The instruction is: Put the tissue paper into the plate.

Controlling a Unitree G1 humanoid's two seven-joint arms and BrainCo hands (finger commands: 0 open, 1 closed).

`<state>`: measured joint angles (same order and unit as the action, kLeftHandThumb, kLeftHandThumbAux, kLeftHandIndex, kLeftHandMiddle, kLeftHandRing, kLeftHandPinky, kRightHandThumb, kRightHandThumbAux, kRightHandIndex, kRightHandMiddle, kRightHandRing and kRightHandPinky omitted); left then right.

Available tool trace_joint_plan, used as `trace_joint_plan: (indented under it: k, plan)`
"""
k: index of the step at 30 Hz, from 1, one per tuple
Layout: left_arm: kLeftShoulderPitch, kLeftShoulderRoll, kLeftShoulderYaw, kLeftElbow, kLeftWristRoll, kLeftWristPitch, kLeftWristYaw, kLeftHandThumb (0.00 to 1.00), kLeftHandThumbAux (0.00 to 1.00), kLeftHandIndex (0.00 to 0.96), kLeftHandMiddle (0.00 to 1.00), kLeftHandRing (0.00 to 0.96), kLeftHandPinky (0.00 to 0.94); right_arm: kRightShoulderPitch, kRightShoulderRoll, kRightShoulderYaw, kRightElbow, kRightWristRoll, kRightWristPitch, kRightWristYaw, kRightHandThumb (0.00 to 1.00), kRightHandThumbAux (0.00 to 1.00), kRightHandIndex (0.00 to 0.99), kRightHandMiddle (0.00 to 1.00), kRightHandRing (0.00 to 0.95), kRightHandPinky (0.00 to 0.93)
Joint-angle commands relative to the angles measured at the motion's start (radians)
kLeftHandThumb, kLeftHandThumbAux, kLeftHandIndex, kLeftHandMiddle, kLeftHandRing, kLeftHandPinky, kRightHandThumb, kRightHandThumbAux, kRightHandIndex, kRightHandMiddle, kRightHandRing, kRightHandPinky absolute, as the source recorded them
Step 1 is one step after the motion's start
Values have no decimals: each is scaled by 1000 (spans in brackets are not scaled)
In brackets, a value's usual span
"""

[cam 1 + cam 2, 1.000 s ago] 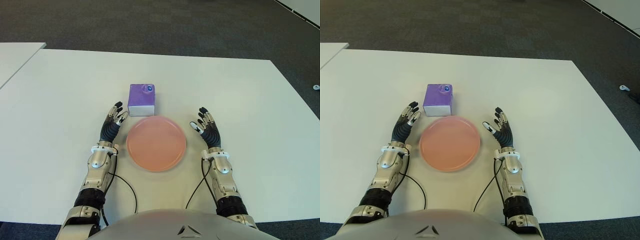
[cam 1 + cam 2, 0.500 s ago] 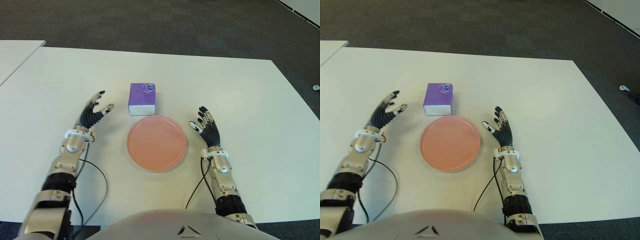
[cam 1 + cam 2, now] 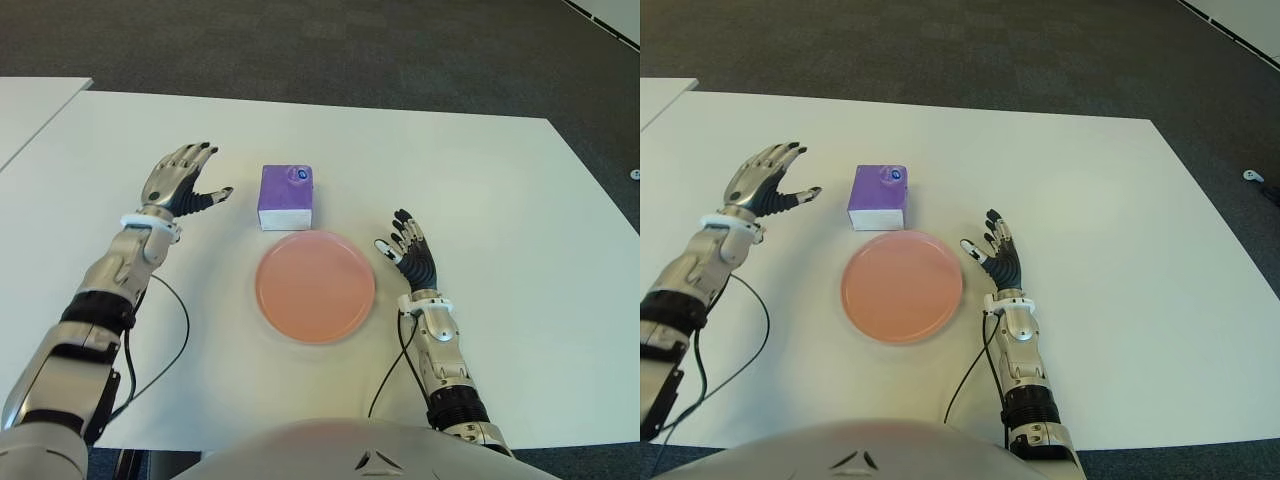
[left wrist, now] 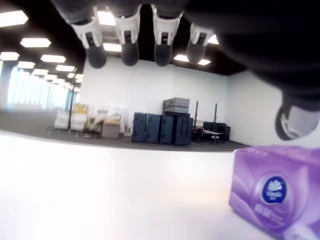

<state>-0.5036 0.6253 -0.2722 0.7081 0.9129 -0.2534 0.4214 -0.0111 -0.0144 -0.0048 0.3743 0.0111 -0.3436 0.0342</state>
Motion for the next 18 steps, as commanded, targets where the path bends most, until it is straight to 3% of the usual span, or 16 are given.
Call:
trace_joint_plan:
  k: [1, 11, 18]
  plan:
    - [-52, 12, -96, 94, 84, 22, 70, 136, 357, 0, 0, 0, 0, 90, 10, 6, 94, -7, 111, -4, 45, 646, 0, 0, 0, 0]
    - [-103, 12, -207, 140, 128, 21, 103, 86, 351, 0, 0, 0, 0, 95, 6, 9, 90, -11, 113, 2, 56, 635, 0, 0, 0, 0]
    - [-117, 20, -276, 126, 134, -43, 54, 50, 330, 0, 0, 0, 0, 100, 5, 11, 91, -9, 98, 7, 64, 612, 0, 0, 0, 0]
